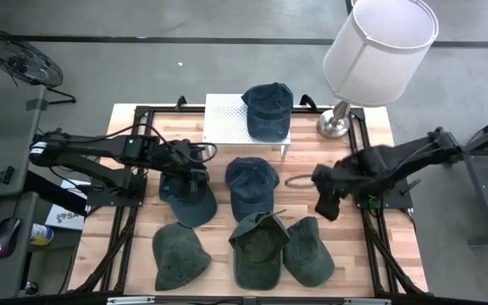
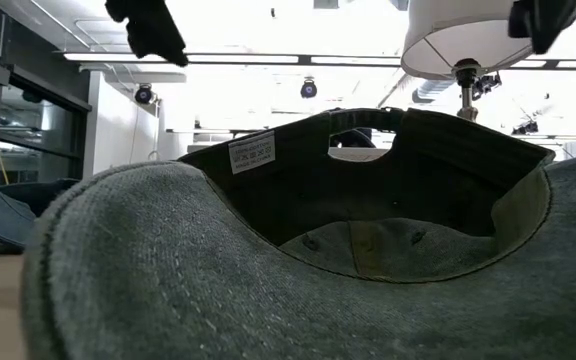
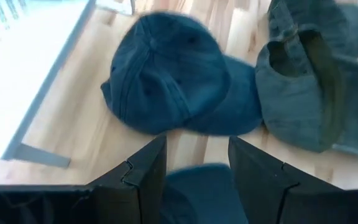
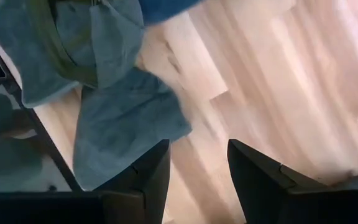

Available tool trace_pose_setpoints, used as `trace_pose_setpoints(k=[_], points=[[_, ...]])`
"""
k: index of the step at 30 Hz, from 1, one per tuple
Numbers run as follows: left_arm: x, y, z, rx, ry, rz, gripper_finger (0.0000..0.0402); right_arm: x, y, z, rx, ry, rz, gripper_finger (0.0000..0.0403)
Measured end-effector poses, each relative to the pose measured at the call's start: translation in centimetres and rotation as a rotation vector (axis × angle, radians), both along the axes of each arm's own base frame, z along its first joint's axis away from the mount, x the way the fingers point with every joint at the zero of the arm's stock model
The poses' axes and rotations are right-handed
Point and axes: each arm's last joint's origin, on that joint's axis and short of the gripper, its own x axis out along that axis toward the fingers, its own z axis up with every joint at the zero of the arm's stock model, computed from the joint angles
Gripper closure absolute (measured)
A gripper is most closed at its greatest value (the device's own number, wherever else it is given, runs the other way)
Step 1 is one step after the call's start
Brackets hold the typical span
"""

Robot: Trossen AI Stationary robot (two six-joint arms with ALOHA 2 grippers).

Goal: Pick & Place hat
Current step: Put the right gray cap on the shelf

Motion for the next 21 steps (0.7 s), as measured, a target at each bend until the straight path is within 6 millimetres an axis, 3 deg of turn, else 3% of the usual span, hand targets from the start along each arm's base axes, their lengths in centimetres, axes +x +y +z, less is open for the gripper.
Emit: trace_pose_setpoints(k=[8,13,21], points=[[0.4,-0.2,-0.7,-0.022,-0.018,-0.044,0.0231,-0.3,5.8,-1.6,0.008,0.045,-0.168,0.0249],[0.7,-0.3,-0.8,-0.026,-0.052,-0.079,0.0231,-0.4,8.1,-2.9,-0.030,0.057,-0.308,0.0241],[0.8,-0.3,-0.8,-0.019,-0.057,-0.100,0.0231,1.6,11.6,-5.8,0.033,0.074,-0.349,0.0157]])
